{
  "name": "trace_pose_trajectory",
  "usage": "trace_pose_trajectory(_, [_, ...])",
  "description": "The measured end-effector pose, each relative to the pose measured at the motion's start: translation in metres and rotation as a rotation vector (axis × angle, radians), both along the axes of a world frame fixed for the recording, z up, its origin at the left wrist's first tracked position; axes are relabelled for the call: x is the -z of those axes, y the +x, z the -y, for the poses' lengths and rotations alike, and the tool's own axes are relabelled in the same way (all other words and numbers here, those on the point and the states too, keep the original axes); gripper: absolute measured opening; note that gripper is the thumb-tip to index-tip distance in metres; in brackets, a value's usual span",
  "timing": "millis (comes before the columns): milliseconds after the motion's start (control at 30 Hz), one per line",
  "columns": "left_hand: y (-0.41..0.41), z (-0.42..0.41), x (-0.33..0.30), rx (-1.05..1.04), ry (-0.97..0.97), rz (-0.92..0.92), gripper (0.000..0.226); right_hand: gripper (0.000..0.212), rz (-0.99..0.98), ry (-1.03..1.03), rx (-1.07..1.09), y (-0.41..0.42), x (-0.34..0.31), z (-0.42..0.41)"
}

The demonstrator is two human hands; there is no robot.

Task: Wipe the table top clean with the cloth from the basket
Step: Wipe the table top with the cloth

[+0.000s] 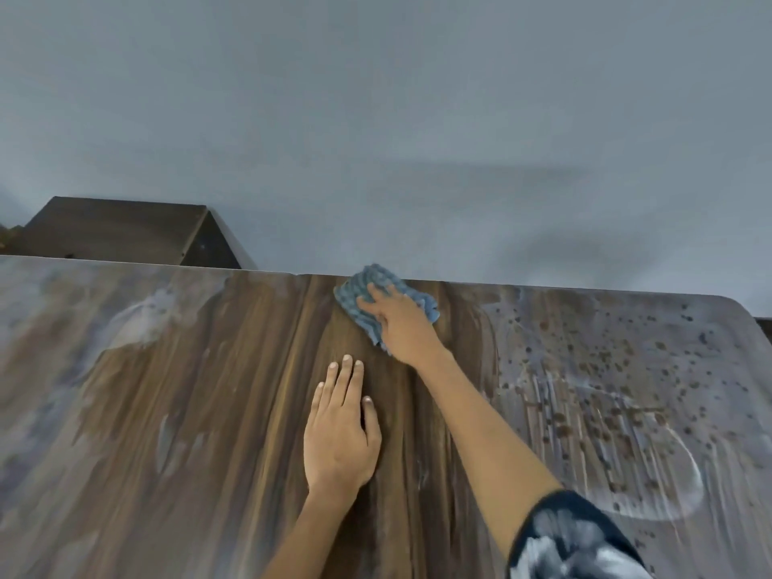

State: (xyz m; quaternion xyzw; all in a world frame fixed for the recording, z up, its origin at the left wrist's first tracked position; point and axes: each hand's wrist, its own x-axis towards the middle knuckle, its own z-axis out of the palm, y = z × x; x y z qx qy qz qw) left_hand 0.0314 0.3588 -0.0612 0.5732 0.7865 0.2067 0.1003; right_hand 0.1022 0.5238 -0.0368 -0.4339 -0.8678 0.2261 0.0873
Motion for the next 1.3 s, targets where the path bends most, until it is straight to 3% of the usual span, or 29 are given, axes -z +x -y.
trace_pose_trajectory(167, [0.0,0.0,-0.002,-0.012,0.024,0.029,0.047,0.059,0.003,-0.011,-0.129,0.036,0.012,0.044])
trace_pose_trajectory(333, [0.0,0.002,-0.004,-0.006,0.015,0.047,0.048,0.057,0.068,-0.012,0.068,0.078,0.009,0.007])
trace_pose_trajectory(500, [0.001,0.001,-0.006,-0.021,0.034,0.076,0.047,0.055,0.103,0.051,0.221,0.037,-0.005,-0.005])
trace_pose_trajectory(600, [0.0,0.003,-0.006,-0.036,0.07,0.117,0.046,0.05,0.006,0.055,0.078,0.031,-0.002,0.049])
trace_pose_trajectory(733, [-0.001,0.004,-0.001,-0.053,0.107,0.144,0.043,0.054,0.006,-0.003,-0.038,0.086,0.009,0.119])
trace_pose_trajectory(867, [0.0,0.003,-0.001,-0.056,0.101,0.161,0.045,0.053,0.025,-0.003,0.155,0.123,0.003,0.092])
trace_pose_trajectory(1033, [0.0,0.003,-0.006,-0.101,0.167,0.278,0.04,0.05,0.114,0.029,0.349,0.078,-0.01,0.044])
trace_pose_trajectory(1167, [-0.007,0.006,-0.013,-0.148,0.348,0.567,0.051,0.048,0.008,-0.003,0.127,0.061,-0.002,0.123])
trace_pose_trajectory(1300, [-0.01,0.008,-0.012,-0.098,0.383,0.606,0.059,0.063,0.117,-0.016,-0.135,0.107,-0.007,0.212])
